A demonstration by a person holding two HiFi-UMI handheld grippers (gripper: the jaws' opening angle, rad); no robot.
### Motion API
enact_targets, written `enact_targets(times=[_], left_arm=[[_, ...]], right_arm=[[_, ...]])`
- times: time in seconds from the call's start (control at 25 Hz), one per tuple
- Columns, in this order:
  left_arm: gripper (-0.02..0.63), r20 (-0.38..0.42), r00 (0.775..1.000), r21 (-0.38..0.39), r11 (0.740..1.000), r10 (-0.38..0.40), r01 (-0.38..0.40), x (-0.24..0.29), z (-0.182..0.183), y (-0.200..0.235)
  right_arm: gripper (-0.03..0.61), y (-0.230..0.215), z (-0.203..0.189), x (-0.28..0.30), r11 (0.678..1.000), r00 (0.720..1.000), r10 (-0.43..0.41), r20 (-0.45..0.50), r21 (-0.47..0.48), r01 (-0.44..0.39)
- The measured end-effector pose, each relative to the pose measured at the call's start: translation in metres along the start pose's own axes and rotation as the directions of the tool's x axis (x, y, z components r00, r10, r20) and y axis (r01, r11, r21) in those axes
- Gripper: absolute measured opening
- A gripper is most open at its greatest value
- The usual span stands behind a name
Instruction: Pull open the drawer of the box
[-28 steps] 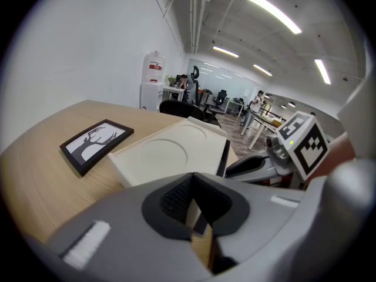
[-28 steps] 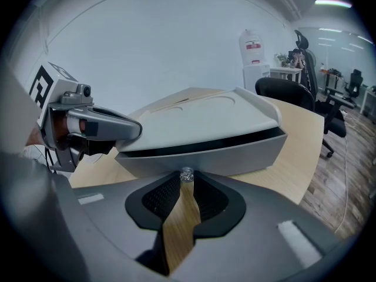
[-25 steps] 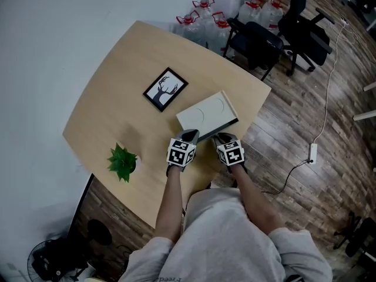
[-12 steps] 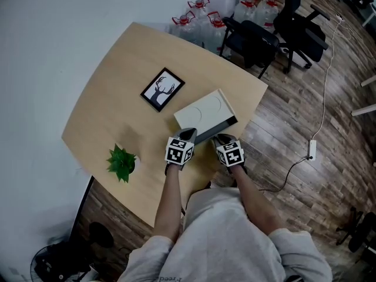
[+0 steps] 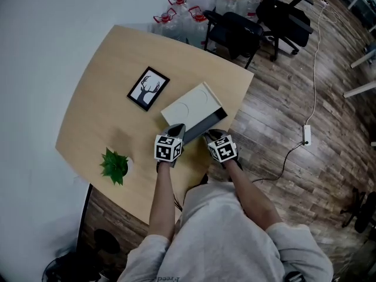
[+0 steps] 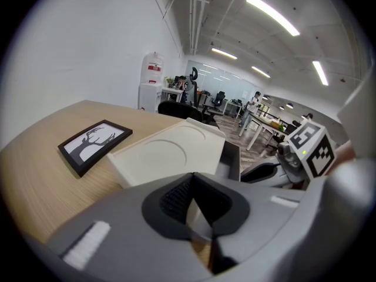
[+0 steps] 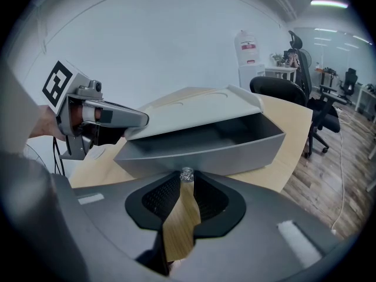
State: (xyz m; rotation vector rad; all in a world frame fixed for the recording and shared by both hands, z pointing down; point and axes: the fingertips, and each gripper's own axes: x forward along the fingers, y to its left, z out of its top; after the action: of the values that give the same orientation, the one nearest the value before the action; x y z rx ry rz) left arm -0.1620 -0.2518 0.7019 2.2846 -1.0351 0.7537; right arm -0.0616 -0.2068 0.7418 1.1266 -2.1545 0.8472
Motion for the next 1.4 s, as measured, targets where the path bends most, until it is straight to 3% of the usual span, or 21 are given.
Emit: enact_targets(times=[1.4], left_arm=[[0.052, -0.021, 1.000, 0.030, 1.000, -0.007, 0.008, 0.002, 0.000, -0.004]], right_arm=[[0.072, -0.006, -0.048, -0.039, 1.000, 1.000, -0.012, 0.008, 0.017, 0.012]])
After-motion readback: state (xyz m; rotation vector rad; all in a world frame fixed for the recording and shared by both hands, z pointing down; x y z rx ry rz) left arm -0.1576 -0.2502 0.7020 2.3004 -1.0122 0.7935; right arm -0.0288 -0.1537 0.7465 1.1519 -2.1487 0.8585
